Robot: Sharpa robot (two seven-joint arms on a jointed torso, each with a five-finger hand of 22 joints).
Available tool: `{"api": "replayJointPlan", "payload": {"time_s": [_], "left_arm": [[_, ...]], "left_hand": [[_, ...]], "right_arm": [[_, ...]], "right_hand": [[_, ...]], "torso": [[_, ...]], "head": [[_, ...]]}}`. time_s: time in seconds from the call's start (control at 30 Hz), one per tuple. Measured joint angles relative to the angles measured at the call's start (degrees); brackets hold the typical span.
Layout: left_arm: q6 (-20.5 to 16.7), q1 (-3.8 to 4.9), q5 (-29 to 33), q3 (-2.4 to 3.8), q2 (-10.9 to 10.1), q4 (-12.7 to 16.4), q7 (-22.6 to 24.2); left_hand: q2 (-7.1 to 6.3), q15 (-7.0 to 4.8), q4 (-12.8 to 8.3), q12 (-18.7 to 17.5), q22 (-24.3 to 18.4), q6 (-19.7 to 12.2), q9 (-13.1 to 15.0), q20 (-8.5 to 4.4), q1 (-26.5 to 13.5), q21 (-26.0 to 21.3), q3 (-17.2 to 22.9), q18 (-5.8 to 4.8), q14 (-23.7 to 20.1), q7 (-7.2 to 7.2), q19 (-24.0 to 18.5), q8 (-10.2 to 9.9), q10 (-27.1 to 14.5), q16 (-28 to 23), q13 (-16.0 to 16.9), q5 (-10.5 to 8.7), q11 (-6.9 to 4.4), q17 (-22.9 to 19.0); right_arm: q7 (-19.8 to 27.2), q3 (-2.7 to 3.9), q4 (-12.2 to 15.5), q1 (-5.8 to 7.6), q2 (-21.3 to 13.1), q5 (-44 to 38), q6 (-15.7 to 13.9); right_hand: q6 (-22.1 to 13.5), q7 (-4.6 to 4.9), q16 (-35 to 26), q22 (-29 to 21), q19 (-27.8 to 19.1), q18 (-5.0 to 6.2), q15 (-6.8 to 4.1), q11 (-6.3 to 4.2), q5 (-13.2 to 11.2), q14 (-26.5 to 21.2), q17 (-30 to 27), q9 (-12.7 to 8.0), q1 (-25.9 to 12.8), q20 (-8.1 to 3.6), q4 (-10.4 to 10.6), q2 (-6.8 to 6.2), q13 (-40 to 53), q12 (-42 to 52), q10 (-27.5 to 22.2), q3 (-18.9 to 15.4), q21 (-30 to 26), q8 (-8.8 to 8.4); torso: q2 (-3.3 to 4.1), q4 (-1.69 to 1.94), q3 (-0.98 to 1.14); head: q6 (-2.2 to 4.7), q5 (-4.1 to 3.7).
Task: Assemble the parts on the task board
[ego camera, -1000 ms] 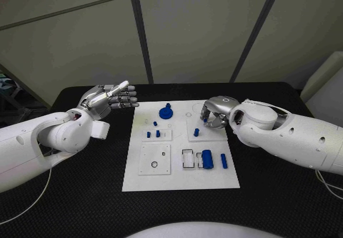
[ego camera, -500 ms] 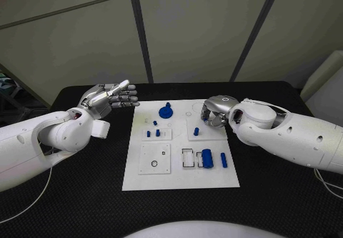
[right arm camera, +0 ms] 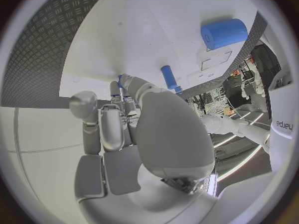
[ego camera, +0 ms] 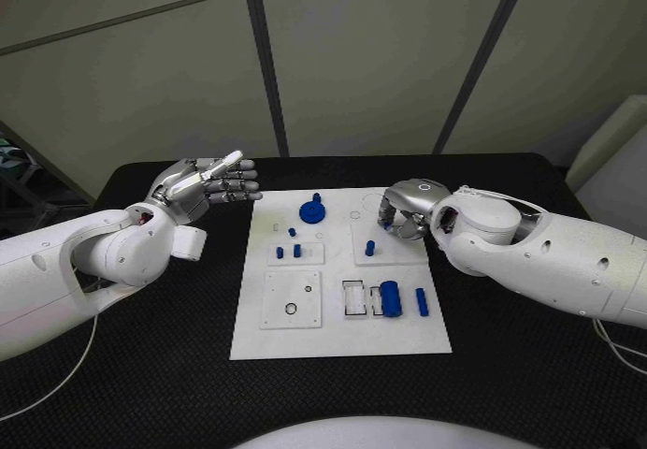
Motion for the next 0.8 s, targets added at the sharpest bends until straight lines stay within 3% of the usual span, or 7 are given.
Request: {"api": "replayJointPlan", "payload": {"time_s": [0.37,0.53,0.6,0.8], "left_arm": [[0.1,0.00,0.0,0.00,0.2,-0.4,0.0],[0.2,0.00,0.0,0.00,0.3,-0.6,0.0],[0.2,0.00,0.0,0.00,0.3,-0.7,0.0],[0.3,0.00,0.0,0.00,0.6,-1.0,0.0]], "left_hand": [[0.00,0.20,-0.3,0.0,-0.1,0.0,0.0,0.00,0.0,0.0,0.0,0.00,0.2,0.00,0.0,0.0,0.0,0.0,0.0,0.00,0.00,0.0],[0.00,0.21,-0.3,0.0,-0.2,0.0,0.0,0.00,0.0,0.0,0.0,0.00,0.2,0.00,0.0,0.0,0.0,0.0,0.0,0.00,0.00,-0.1],[0.00,0.21,-0.3,0.0,-0.2,0.0,0.0,0.00,0.0,0.0,0.0,0.01,0.2,0.00,0.0,0.0,0.0,0.0,0.0,0.00,0.00,-0.1],[0.00,0.20,-0.3,0.0,-0.2,0.0,0.0,0.00,0.0,0.0,0.0,0.00,0.2,0.00,0.0,0.0,0.0,0.0,0.0,0.00,0.00,-0.1]], "right_arm": [[-0.1,0.01,2.5,-0.07,-1.7,-0.8,-3.6],[-0.3,0.06,5.2,-0.01,-3.5,-0.9,-5.2],[-0.3,0.08,6.5,0.00,-4.2,-0.9,-5.7],[-0.4,0.11,10.6,0.01,-5.3,-0.5,-7.0]], "right_hand": [[0.1,-0.08,0.3,0.8,-0.2,0.01,0.00,-0.01,-0.3,0.0,0.1,-0.1,0.1,-0.21,-1.1,0.13,0.0,0.0,0.0,1.1,0.7,-0.04],[0.1,-0.08,0.5,0.9,-0.2,-0.02,0.01,-0.01,-0.3,0.0,0.2,-0.1,0.1,-0.21,-1.1,0.15,0.0,-0.1,0.0,1.1,0.9,-0.06],[0.1,-0.08,0.5,1.1,-0.2,-0.92,0.01,-0.01,-0.3,0.0,0.2,-0.1,0.0,-0.21,-1.3,0.31,0.0,-0.2,0.0,1.3,0.9,-0.06],[0.1,-0.08,0.5,1.2,-0.2,-0.91,0.01,-0.01,-0.3,0.0,0.2,-0.1,-0.1,-0.21,-1.3,0.38,0.1,-0.2,0.0,1.3,1.2,-0.07]], "torso": [[0.00,-0.03,0.01],[-0.04,-0.03,0.00],[-0.04,-0.03,0.00],[-0.03,-0.04,0.02]], "head": [[0.07,-0.12],[0.21,-0.13],[0.26,-0.13],[0.38,0.02]]}}
